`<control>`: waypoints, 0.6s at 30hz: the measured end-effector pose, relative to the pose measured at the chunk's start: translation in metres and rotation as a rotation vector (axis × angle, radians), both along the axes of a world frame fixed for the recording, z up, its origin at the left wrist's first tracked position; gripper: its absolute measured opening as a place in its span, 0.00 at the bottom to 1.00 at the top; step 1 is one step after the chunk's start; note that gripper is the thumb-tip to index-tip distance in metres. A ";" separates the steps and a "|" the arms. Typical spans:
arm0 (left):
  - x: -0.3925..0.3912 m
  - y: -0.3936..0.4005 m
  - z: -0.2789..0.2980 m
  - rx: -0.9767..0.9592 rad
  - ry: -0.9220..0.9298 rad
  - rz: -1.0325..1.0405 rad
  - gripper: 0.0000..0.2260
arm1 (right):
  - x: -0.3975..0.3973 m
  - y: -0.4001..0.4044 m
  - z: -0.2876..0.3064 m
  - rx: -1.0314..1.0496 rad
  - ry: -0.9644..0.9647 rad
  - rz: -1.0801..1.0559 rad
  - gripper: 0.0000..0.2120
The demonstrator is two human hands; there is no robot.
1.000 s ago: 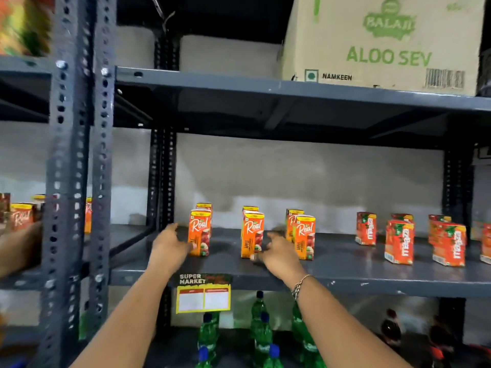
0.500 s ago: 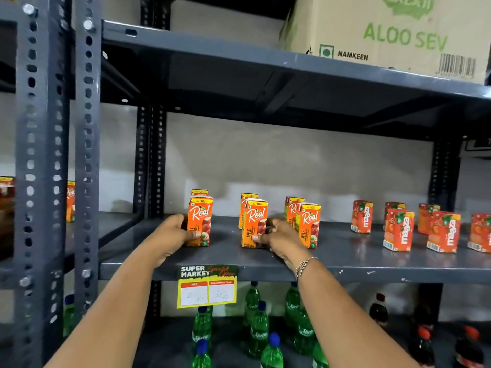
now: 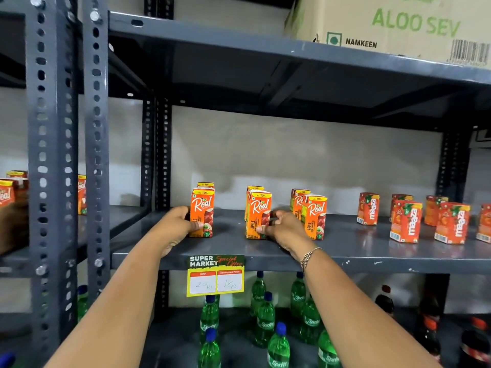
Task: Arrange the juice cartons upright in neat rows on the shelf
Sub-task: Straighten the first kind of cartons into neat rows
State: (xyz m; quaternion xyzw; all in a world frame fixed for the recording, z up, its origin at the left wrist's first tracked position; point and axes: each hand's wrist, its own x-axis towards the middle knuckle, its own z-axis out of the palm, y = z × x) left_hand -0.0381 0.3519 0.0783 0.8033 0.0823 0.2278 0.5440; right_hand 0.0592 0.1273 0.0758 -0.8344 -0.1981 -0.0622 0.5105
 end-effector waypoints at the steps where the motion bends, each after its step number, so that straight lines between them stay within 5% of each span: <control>1: 0.000 0.000 0.000 0.003 0.002 -0.004 0.11 | -0.001 0.000 0.000 -0.005 -0.005 0.000 0.19; 18: 0.001 0.000 -0.002 0.044 0.007 0.003 0.13 | -0.008 0.000 0.003 -0.067 -0.007 -0.012 0.21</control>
